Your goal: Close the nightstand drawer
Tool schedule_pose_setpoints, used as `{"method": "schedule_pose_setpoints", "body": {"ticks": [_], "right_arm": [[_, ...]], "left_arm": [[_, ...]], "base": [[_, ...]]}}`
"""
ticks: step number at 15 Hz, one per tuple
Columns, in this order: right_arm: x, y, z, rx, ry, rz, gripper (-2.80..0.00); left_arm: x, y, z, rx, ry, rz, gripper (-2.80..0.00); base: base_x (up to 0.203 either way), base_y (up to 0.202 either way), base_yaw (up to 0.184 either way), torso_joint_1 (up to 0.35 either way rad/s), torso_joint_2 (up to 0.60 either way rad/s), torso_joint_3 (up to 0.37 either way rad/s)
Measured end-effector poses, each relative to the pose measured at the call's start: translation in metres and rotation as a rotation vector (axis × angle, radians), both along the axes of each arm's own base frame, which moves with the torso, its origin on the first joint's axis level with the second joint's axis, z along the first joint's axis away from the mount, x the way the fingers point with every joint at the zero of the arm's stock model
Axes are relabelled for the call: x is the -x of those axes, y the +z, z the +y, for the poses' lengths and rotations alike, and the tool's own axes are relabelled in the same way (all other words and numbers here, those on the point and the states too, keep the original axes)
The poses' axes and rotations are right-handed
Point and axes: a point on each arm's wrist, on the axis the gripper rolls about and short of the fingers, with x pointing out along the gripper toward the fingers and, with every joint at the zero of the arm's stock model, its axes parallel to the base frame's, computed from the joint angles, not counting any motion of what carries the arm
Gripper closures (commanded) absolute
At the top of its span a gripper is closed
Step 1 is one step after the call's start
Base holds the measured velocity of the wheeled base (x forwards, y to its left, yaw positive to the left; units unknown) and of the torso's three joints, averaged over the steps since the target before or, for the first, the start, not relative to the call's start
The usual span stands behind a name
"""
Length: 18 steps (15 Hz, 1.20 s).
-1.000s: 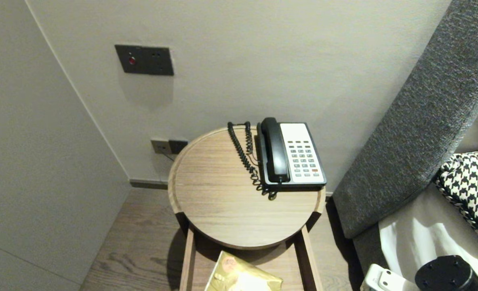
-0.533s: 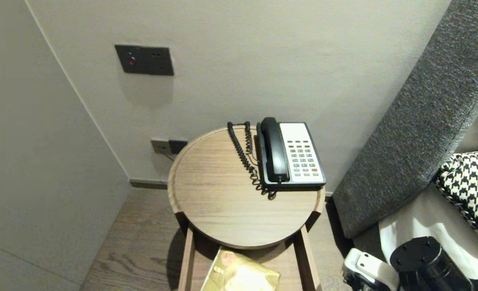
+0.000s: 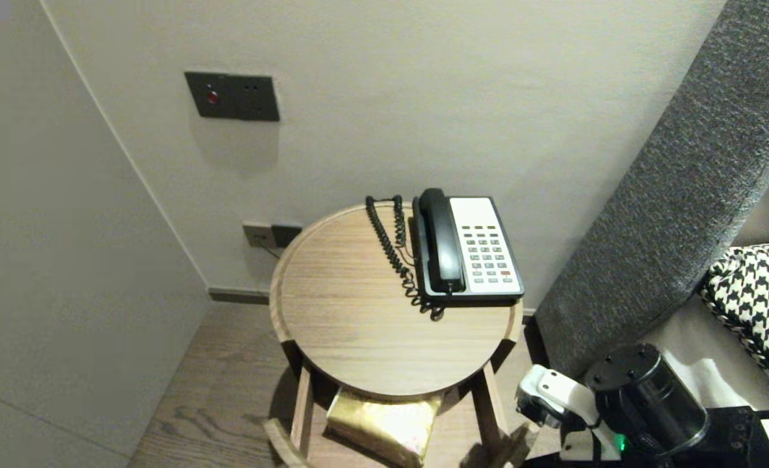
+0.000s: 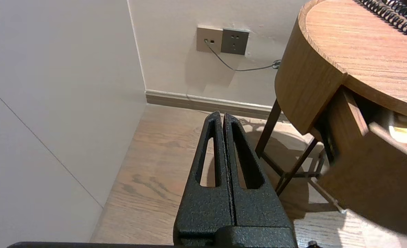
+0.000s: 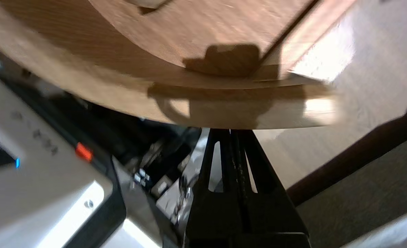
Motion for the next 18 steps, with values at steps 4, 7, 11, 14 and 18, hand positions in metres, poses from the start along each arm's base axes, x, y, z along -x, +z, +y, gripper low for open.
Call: {"method": "schedule_pose_setpoints", "body": {"ticks": [4,7,11,14,18], "right_arm": [[-0.017,0.007,0.011,-0.007,0.012,-0.041,0.0],[-0.028,0.012,0.015,-0.008,0.011,-0.072,0.0],[-0.043,0.017,0.017,-0.014,-0.01,-0.099,0.0],[-0.05,0.021,0.019,-0.023,-0.019,-0.115,0.0],[-0.055,0.024,0.02,-0.028,-0.026,-0.123,0.0]], "left_arm": [[0.0,0.0,0.0,0.0,0.001,0.001,0.0],[0.0,0.0,0.0,0.0,0.0,0.0,0.0],[0.0,0.0,0.0,0.0,0.0,0.0,0.0],[0.0,0.0,0.0,0.0,0.0,0.0,0.0],[0.0,0.0,0.0,0.0,0.0,0.0,0.0]], "base": [[0.0,0.0,0.0,0.0,0.0,0.0],[0.0,0.0,0.0,0.0,0.0,0.0],[0.0,0.0,0.0,0.0,0.0,0.0],[0.0,0.0,0.0,0.0,0.0,0.0],[0.0,0.0,0.0,0.0,0.0,0.0]]}}
